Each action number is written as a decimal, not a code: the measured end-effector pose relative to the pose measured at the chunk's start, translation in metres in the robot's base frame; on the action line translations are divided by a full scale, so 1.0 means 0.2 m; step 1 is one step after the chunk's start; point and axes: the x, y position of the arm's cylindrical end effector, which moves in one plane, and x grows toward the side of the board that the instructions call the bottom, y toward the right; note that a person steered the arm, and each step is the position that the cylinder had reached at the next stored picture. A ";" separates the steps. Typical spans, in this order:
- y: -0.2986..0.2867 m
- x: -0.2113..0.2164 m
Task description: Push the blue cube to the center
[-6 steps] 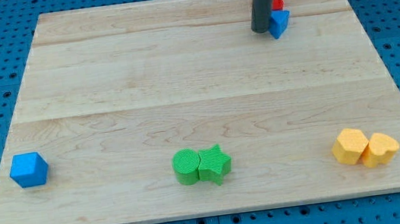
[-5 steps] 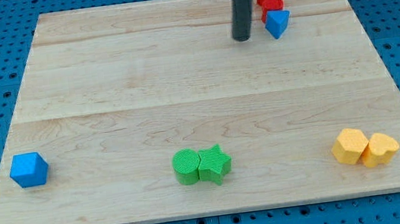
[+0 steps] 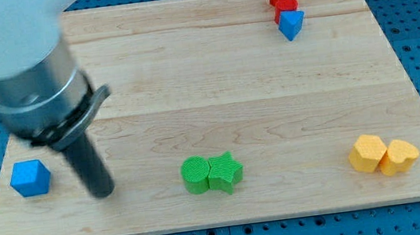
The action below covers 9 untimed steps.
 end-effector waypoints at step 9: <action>-0.33 -0.56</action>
